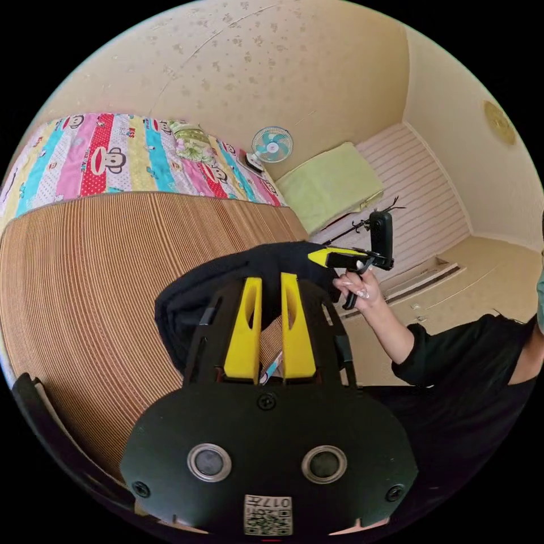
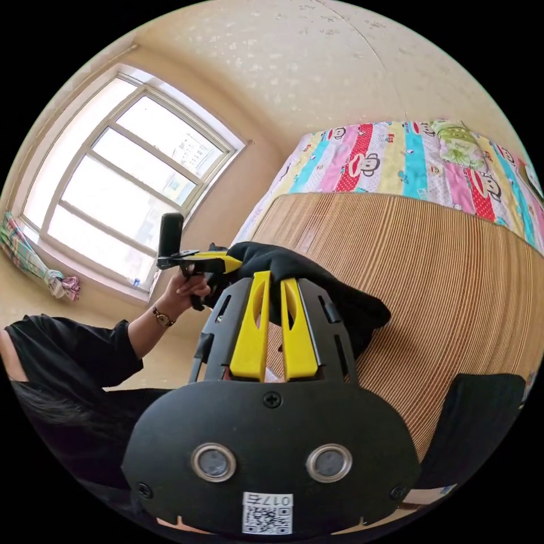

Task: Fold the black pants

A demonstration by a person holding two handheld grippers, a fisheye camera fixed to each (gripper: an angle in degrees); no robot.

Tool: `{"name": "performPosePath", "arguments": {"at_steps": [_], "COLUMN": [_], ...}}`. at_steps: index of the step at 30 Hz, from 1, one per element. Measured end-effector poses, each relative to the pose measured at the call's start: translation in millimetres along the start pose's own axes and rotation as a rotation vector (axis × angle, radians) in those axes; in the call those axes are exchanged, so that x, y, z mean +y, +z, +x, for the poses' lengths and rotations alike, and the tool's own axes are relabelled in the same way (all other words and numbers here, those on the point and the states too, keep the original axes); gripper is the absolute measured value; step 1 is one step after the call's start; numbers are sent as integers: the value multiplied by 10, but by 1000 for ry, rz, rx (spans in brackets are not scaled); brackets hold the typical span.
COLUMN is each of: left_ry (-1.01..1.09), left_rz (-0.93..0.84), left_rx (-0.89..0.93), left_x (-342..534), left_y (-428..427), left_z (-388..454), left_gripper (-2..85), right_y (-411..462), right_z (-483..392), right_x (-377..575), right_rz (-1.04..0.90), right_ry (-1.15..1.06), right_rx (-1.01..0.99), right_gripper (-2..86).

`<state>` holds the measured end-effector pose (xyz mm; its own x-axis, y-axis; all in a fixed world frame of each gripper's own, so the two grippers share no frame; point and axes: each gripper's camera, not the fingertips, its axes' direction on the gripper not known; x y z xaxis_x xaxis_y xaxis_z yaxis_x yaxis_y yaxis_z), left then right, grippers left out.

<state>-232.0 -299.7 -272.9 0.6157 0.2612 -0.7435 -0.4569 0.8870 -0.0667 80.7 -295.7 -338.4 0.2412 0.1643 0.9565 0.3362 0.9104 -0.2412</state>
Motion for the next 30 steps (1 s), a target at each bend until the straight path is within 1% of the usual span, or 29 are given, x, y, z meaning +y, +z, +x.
{"name": "performPosePath", "arguments": {"at_steps": [1, 2, 3, 4, 5, 6, 7, 8, 9, 10, 11, 13, 15, 16, 17, 19, 20, 21, 22, 24, 27, 28, 30], "left_ry": [-98, -148, -236, -313, -349, -410, -453, -467, -487, -502, -505, -490, -468, -469, -473, -519, -522, -554, -604, -620, -539, -521, -521], "left_rz": [-66, -106, -207, -311, -352, -389, -351, -311, -221, -140, -106, -22, -11, -33, -54, -179, -180, -186, -165, -133, -147, -119, -43], "left_rx": [3, 0, -15, -58, -82, -93, -42, -5, 49, 68, 70, 60, 49, 42, 41, 95, 143, 259, 332, 379, 317, 286, 256], "left_x": [298, 451, 752, 1017, 1136, 1320, 1422, 1443, 1434, 1373, 1326, 1065, 853, 741, 698, 651, 670, 748, 863, 1026, 1243, 1344, 1515], "left_y": [291, 439, 731, 961, 1039, 1100, 1040, 980, 834, 684, 618, 473, 509, 605, 674, 1040, 1106, 1249, 1331, 1369, 1233, 1090, 795], "left_z": [-201, -295, -464, -606, -670, -776, -850, -880, -941, -1009, -1045, -1203, -1363, -1494, -1564, -1823, -1858, -1916, -1945, -1875, -1523, -1356, -1126], "left_gripper": [67, 72, 84, 99, 110, 131, 138, 142, 144, 151, 156, 181, 191, 196, 198, 203, 199, 191, 183, 159, 121, 114, 108], "right_y": [305, 631, 792, 1088, 1276, 1311, 1257, 1103, 1015, 853, 730, 656, 705, 808, 980, 1282, 1398, 1400, 1370, 1320, 1287, 1243, 1157], "right_z": [214, 467, 602, 849, 1033, 1100, 1201, 1283, 1325, 1422, 1530, 1703, 1888, 2032, 2198, 2380, 2408, 2399, 2357, 2285, 2101, 1936, 1645], "right_x": [309, 647, 811, 1126, 1382, 1473, 1570, 1565, 1535, 1434, 1291, 1018, 756, 619, 525, 486, 503, 517, 552, 627, 748, 753, 716], "right_rz": [-54, -130, -177, -288, -384, -411, -403, -339, -304, -243, -199, -162, -138, -139, -174, -248, -260, -248, -224, -213, -297, -313, -302], "right_ry": [71, 169, 236, 368, 453, 477, 510, 536, 547, 567, 584, 577, 561, 563, 585, 617, 613, 611, 603, 612, 630, 593, 539], "right_rx": [-27, -67, -86, -96, -80, -78, -93, -122, -135, -146, -142, -169, -205, -225, -249, -315, -323, -302, -262, -262, -387, -430, -504], "right_gripper": [29, 36, 40, 54, 67, 74, 90, 108, 115, 129, 157, 193, 216, 226, 234, 240, 238, 237, 227, 204, 150, 129, 117]}}
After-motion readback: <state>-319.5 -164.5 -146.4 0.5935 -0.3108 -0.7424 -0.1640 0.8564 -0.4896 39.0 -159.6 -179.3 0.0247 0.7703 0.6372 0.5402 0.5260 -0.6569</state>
